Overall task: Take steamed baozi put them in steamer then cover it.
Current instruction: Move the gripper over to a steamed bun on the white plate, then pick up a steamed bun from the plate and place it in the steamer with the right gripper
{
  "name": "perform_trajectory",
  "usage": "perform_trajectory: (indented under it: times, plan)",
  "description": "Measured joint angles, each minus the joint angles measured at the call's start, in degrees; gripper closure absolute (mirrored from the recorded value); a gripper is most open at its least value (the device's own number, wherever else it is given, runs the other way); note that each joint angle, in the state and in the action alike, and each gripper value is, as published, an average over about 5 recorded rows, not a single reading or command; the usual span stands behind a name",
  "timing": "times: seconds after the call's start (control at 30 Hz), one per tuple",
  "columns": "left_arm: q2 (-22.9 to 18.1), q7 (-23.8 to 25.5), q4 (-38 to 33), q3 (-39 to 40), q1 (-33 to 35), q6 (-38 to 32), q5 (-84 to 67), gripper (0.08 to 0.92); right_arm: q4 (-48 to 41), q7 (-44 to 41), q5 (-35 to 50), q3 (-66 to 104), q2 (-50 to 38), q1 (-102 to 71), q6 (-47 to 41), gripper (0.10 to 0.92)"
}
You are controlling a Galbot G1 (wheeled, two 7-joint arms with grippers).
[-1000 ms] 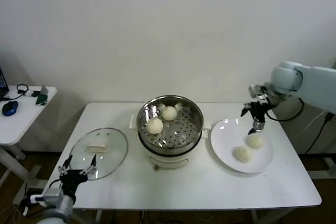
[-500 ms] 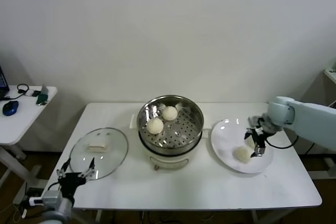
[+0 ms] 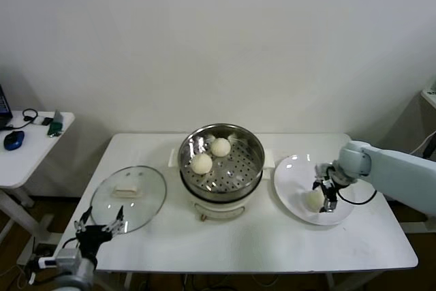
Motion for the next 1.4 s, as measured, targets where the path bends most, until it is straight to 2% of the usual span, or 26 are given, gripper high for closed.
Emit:
perform_trajectory:
  times: [0.1, 0.43, 0.7, 1.1, 1.4]
  plan:
    - [-0.1, 0.0, -0.1, 0.1, 0.0, 0.0, 0.2, 0.177, -0.4, 0.2, -0.6, 0.5, 0.3, -0.3, 0.1, 0.288]
    - [-0.2, 0.0, -0.5, 0.1, 0.5, -0.2, 0.5, 0.177, -0.3, -0.3, -1.9, 0.6, 0.6, 0.5, 2.1, 0.301]
    - [-0.3, 0.1, -1.3, 0.0, 0.8, -0.1, 1.2, 0.177, 0.6, -2.9, -0.2, -5.9, 2.7, 12.7, 9.2, 0.309]
    - [-0.3, 0.1, -2.0, -0.6, 1.0, 0.0, 1.7, 0.177, 4.6, -7.3, 5.9, -13.9, 12.6, 38.4, 23.7, 0.313]
    - [-0.9, 0.3, -2.1, -1.0, 0.6, -0.1, 1.9, 0.177, 13.8, -6.2, 3.8, -15.7, 21.8, 43.7, 29.0, 0.313]
